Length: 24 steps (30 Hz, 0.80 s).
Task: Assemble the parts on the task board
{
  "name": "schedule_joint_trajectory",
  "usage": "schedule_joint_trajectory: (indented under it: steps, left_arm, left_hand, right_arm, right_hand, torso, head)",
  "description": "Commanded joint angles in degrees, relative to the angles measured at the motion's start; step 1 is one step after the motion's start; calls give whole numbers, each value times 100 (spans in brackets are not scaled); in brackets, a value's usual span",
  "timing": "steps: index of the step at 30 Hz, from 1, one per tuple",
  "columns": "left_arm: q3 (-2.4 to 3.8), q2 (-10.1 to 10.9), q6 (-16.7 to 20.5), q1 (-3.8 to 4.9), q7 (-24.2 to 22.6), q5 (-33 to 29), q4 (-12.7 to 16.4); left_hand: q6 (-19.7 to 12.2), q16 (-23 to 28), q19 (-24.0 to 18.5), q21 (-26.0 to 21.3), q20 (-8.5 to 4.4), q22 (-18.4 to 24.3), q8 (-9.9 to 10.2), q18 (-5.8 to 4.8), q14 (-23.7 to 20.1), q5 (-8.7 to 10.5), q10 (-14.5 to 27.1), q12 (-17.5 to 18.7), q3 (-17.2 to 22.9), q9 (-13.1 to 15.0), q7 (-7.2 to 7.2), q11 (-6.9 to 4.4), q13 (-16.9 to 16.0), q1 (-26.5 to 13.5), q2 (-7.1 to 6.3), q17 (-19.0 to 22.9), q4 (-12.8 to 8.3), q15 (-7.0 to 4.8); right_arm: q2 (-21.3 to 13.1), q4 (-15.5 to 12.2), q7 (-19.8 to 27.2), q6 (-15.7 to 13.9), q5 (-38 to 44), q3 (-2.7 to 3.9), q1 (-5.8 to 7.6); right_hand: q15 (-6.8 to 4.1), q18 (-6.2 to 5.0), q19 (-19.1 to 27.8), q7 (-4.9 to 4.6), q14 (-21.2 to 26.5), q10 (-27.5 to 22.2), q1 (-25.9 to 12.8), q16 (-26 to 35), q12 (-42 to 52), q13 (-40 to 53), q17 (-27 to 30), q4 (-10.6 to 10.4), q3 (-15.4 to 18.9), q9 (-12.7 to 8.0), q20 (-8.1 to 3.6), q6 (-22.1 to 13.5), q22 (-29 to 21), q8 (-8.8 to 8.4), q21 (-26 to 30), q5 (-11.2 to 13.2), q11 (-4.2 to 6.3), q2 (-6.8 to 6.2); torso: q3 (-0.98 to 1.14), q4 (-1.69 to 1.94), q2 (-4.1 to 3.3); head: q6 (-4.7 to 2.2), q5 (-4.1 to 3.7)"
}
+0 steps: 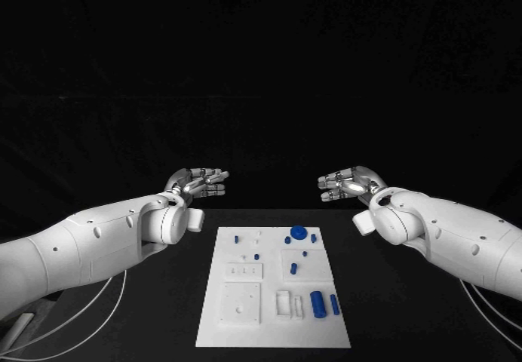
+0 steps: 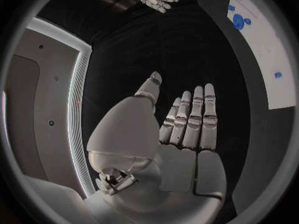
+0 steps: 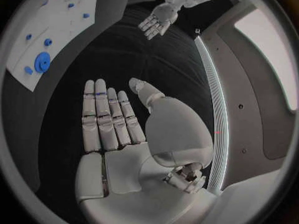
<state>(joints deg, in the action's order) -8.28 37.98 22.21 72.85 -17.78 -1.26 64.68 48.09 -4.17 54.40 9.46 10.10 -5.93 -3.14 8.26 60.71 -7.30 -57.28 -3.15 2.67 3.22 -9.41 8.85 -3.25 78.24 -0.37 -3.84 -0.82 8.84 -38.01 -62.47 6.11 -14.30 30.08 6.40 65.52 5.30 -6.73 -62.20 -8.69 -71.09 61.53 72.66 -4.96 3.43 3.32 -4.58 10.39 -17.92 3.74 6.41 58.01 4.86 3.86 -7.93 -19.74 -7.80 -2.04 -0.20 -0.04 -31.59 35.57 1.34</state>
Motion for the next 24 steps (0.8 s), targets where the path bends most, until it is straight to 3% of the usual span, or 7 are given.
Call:
schedule_joint_trajectory:
  steps: [1,3,5,7,11,17,24]
  left_arm:
    - [6,171,-154,23,-252,307,269]
    - [10,328,-172,37,-274,439,502]
    - [14,496,-221,56,-281,586,765]
    - [17,651,-277,69,-283,714,1027]
    - [20,817,-380,80,-279,844,1394]
    - [23,996,-470,86,-256,975,1837]
    - [30,1177,-499,101,-234,1093,2241]
  left_hand:
    - [791,-20,280,194,-263,-70,-59,-218,500,-17,-493,-36,-20,52,50,-94,-8,71,107,-39,-147,-153]
    - [959,-159,531,412,-471,-173,-44,-303,900,-25,-837,-8,25,52,112,-208,-6,142,140,-90,-241,-334]
    - [1050,-266,682,597,-628,-274,-51,-367,1199,-23,-1130,-18,76,55,140,-313,-9,202,156,-149,-322,-474]
    - [1075,-196,568,801,-743,-421,-40,-511,1253,-16,-1153,-14,138,49,138,-327,-8,199,142,-158,-441,-498]
    - [1085,-122,377,1046,-751,-605,-43,-524,1280,-28,-1151,-20,201,50,141,-324,-11,141,156,-173,-556,-500]
    - [1068,-100,192,1342,-751,-823,-44,-506,1325,-27,-1091,-22,244,49,134,-305,-11,65,172,-210,-694,-508]
    - [1064,-100,82,1458,-733,-906,-45,-502,1312,-16,-1029,-20,208,51,132,-284,-11,-1,162,-235,-759,-498]
  right_arm:
    - [52,38,62,70,1825,4,2]
    - [85,39,13,103,2465,5,2]
    - [113,22,-44,124,3061,5,4]
    - [154,16,-119,145,3612,6,7]
    - [238,45,-306,166,4529,8,11]
    - [354,81,-601,-85,5620,8,12]
    - [467,103,-891,-177,6437,9,13]
  right_hand:
    - [-236,-101,-517,55,-628,249,18,-113,-6,2,-112,37,-54,6,-247,246,106,-6,-275,77,112,-92]
    - [-545,-202,-1464,133,-1572,457,53,-770,-7,-1,-507,72,111,15,-589,461,425,10,-929,34,254,-143]
    - [-652,-213,-1881,168,-1565,565,30,-1947,-16,-5,-1189,114,124,5,-790,594,732,-16,-1432,-67,331,-157]
    - [-711,-85,-1850,190,-1449,587,-71,-2796,-31,-2,-1799,199,-67,-3,-937,613,1057,-36,-1826,-99,318,-225]
    - [-727,-158,-1715,194,-1185,632,-235,-4006,-2,3,-2765,282,-389,-2,-973,618,1973,-40,-2788,-69,367,-301]
    - [-688,-195,-1732,235,-1249,420,-180,-4124,-7,1,-2779,321,-358,3,-940,625,2276,-28,-3013,67,304,-396]
    - [-611,-278,-1778,247,-1231,309,-70,-4405,-9,2,-2747,266,-278,0,-849,540,2570,-28,-3196,359,270,-480]
  torso:
    - [7,59,-100]
    - [15,87,-156]
    - [20,127,-236]
    - [23,163,-306]
    - [12,257,-400]
    - [-10,359,-536]
    - [-39,489,-778]
  head:
    - [-15,-47]
    - [-34,-64]
    - [-63,-112]
    - [-101,-160]
    - [-126,-226]
    - [-133,-280]
    - [-256,-431]
